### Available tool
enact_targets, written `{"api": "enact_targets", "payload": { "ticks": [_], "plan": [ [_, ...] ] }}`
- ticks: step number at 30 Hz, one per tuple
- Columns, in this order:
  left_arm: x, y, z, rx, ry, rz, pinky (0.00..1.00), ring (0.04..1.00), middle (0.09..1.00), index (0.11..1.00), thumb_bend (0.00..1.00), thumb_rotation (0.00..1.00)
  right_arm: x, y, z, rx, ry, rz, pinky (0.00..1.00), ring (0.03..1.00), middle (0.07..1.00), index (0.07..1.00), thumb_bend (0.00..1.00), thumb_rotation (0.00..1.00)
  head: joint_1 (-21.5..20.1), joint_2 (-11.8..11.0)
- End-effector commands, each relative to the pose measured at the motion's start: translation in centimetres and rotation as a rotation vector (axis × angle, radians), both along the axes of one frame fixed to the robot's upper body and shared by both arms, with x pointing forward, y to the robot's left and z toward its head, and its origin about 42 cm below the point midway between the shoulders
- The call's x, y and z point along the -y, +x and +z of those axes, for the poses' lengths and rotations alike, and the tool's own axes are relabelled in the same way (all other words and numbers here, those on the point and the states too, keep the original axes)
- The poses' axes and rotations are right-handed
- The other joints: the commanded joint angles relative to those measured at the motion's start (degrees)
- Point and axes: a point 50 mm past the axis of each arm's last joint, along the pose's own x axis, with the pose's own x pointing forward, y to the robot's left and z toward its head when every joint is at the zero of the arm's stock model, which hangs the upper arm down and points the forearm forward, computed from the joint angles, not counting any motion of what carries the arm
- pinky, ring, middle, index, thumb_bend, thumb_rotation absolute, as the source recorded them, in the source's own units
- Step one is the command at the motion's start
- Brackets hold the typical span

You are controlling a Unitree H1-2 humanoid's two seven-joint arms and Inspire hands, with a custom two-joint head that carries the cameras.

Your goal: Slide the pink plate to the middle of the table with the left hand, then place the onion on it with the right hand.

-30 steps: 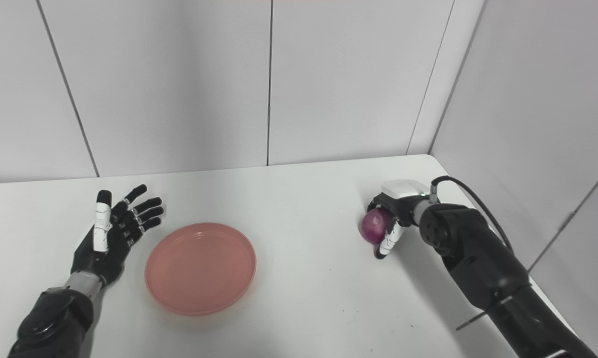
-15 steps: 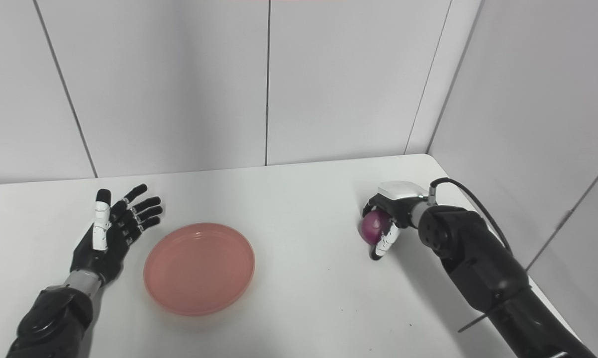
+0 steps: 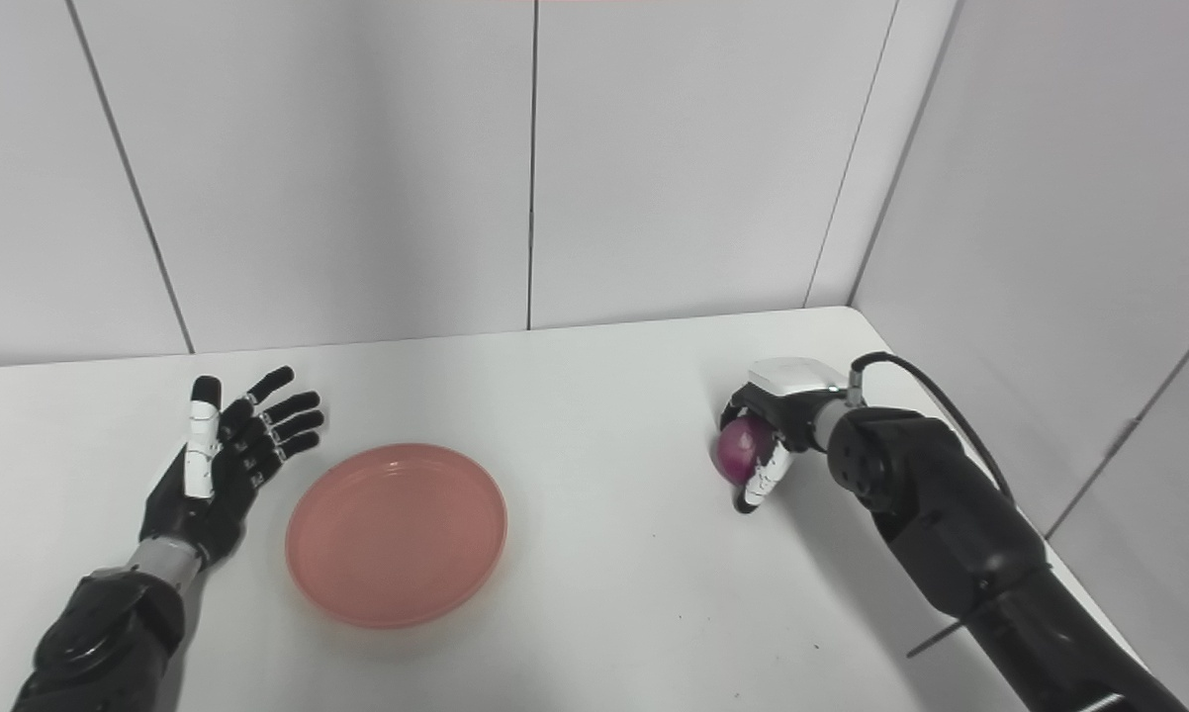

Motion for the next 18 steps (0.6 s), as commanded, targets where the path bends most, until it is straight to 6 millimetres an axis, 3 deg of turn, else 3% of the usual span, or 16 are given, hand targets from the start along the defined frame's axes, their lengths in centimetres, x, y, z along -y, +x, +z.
{"api": "enact_targets", "payload": {
  "ticks": [1,8,18],
  "plan": [
    [-0.65,-2.11,-4.26,-0.172,0.022,0.006,0.8,0.779,0.766,0.842,0.9,1.0,0.43,0.08,0.52,-0.017,-0.028,0.028,0.45,0.504,0.564,0.667,0.81,0.23,0.0,0.0],
    [-0.75,-2.14,-4.45,-0.177,0.026,0.005,0.81,0.777,0.768,0.843,0.9,1.0,0.73,0.02,0.13,-0.005,-0.03,0.035,0.41,0.466,0.541,0.649,0.78,0.26,-0.1,0.2],
    [-0.82,-2.07,-4.58,-0.182,0.024,0.008,0.81,0.774,0.767,0.844,0.9,1.0,0.61,0.16,0.09,0.002,-0.036,0.046,0.35,0.421,0.51,0.618,0.76,0.22,-0.2,0.2]
  ]
}}
